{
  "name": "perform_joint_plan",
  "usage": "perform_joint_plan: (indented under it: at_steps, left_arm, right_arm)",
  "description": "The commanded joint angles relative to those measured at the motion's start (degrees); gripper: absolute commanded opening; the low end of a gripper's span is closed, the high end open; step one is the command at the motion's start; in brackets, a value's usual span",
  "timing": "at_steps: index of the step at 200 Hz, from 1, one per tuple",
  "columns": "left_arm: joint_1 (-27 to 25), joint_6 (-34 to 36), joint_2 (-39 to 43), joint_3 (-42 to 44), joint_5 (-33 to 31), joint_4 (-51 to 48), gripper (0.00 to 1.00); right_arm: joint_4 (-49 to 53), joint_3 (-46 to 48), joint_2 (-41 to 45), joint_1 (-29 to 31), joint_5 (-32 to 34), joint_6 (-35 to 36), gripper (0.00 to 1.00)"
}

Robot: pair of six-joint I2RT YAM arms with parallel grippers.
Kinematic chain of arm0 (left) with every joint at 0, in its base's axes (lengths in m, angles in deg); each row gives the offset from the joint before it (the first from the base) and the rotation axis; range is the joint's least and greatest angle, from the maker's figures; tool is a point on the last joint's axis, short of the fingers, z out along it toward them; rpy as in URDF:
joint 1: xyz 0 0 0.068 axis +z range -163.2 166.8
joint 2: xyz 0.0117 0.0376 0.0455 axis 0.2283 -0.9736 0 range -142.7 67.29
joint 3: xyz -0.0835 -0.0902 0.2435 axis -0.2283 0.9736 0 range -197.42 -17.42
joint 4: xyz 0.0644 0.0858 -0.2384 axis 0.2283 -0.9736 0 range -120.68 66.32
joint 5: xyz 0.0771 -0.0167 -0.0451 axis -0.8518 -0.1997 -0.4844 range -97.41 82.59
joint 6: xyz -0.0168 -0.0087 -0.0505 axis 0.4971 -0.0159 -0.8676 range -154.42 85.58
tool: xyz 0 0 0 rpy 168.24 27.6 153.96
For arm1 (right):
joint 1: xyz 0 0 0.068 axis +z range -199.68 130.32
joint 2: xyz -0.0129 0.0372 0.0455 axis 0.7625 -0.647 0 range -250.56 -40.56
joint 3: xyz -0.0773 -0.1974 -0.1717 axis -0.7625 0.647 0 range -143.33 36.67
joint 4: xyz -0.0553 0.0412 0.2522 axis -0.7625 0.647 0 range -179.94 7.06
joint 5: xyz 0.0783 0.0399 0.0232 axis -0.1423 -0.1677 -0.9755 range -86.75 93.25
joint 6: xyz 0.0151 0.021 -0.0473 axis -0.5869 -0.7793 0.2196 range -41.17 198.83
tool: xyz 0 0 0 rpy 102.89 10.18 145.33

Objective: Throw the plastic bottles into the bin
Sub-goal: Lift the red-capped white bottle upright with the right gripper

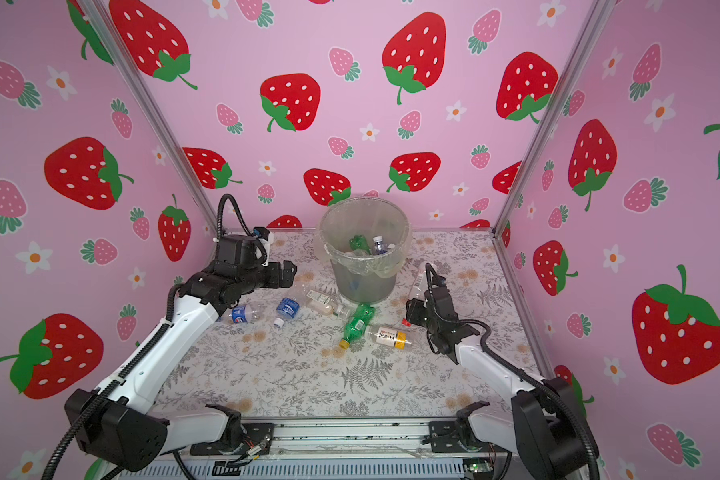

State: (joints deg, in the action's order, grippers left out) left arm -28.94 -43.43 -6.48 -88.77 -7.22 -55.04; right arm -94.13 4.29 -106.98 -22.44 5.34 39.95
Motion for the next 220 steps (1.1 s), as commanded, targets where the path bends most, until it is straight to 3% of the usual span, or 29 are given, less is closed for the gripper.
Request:
perform_joint_plan:
  at_steps: [1,103,220]
  left_arm:
    - [0.2,0.3,-0.3,-1.6,-0.1,-0.9,0.99]
    - [0.2,0.5,0.6,-1.6,-0.2,-0.9,0.99]
    - [0.2,0.7,0.7,-1.6,-0.5,-1.0,0.99]
  right_arm:
    - [4.6,0.2,5.2,-0.2,3.3,3.5,0.50]
    - [16.8,-3.1,23.2,-0.2,3.9,7.3,0.49]
    - [21.5,-13.7,24.4,-0.2,2.0,9.5,0.49]
